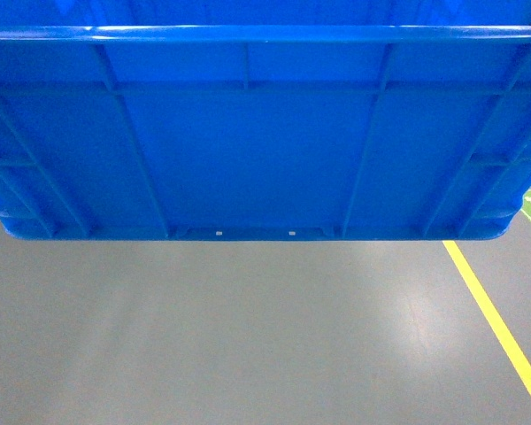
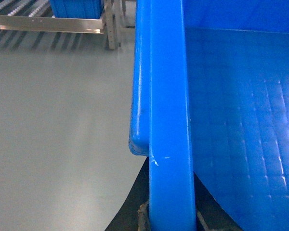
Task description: Place box next to blue box on left shelf
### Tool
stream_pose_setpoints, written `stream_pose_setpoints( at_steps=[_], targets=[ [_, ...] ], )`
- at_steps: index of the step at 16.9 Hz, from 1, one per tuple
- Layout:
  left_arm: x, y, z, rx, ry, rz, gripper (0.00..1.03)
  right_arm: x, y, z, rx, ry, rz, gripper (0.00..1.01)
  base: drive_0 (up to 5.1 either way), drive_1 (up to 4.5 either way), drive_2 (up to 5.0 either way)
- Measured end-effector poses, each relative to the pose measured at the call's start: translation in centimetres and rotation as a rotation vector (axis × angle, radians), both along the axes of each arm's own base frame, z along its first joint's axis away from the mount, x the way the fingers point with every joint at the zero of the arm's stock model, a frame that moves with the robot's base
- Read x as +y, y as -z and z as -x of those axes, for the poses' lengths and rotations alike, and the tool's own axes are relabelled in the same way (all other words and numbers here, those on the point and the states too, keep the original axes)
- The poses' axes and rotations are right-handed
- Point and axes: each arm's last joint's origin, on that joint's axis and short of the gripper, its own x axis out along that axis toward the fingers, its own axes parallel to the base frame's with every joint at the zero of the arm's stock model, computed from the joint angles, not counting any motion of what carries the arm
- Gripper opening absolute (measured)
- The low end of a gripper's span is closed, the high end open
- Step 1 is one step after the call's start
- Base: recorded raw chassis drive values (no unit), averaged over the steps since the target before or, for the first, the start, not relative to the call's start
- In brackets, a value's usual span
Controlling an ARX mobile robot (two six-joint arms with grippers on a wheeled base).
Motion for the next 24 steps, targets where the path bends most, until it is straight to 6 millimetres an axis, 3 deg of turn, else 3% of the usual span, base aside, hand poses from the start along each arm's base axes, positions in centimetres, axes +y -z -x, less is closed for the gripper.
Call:
stream_pose_setpoints(
  at_steps=[24],
  targets=[
    [0.00, 0.05, 0.00, 0.003, 0.000, 0.001, 0.06, 0.00, 0.06, 0.02, 0.002, 0.001, 0.001, 0.07, 0.0, 4.26, -4.2]
  ],
)
